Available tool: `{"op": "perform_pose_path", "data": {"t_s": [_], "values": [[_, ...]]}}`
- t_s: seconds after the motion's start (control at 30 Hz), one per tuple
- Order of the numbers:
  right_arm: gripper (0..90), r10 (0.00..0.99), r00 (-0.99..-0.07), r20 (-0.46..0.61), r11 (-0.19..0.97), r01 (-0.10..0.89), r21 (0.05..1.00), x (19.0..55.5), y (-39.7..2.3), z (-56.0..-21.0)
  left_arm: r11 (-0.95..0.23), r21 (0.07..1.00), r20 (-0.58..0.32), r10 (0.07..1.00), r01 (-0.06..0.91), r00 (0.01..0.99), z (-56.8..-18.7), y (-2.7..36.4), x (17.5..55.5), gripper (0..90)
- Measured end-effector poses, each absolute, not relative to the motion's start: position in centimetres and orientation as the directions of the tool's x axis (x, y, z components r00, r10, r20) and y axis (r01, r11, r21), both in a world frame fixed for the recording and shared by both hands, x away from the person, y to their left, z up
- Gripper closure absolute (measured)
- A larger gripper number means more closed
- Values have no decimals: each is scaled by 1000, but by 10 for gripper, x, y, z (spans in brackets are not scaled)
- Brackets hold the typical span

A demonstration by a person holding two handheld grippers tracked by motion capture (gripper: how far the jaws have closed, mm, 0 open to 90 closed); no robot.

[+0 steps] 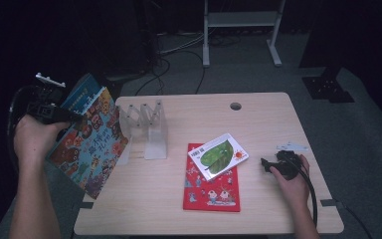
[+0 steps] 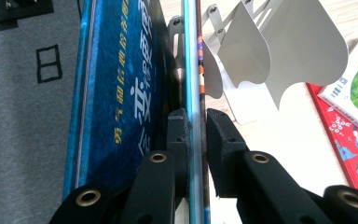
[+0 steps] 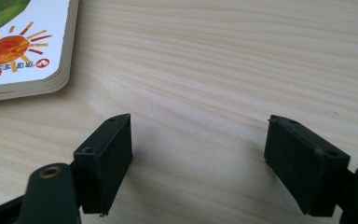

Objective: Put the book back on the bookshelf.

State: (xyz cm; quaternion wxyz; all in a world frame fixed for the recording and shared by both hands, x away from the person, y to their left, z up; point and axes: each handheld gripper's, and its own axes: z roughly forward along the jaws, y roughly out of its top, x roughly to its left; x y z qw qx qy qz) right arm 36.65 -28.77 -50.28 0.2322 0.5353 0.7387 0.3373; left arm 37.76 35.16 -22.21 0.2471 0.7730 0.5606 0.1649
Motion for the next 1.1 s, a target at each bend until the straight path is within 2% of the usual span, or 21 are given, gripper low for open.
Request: {"op": "perform_pose_path", "data": {"t_s": [0.07,0.13,0.27,0.6,0.93,1.1], "values": [[223,948,-319,19,199,634,747,366,-288,-503,-246,587,-9,951,771,310,-217,352,374,805],[223,948,-319,18,200,634,747,366,-288,-503,-243,605,-35,943,759,330,-211,353,371,832],[223,948,-319,18,199,634,747,366,-288,-503,-265,599,-41,932,755,359,-208,350,369,898],[223,948,-319,17,200,634,747,366,-288,-503,-329,582,-48,899,743,435,-218,330,369,900],[223,948,-319,18,199,634,747,366,-288,-503,-396,567,-92,841,722,533,-248,296,372,896],[223,948,-319,19,199,634,747,366,-288,-503,-431,552,-84,823,714,562,-267,277,374,895]]}}
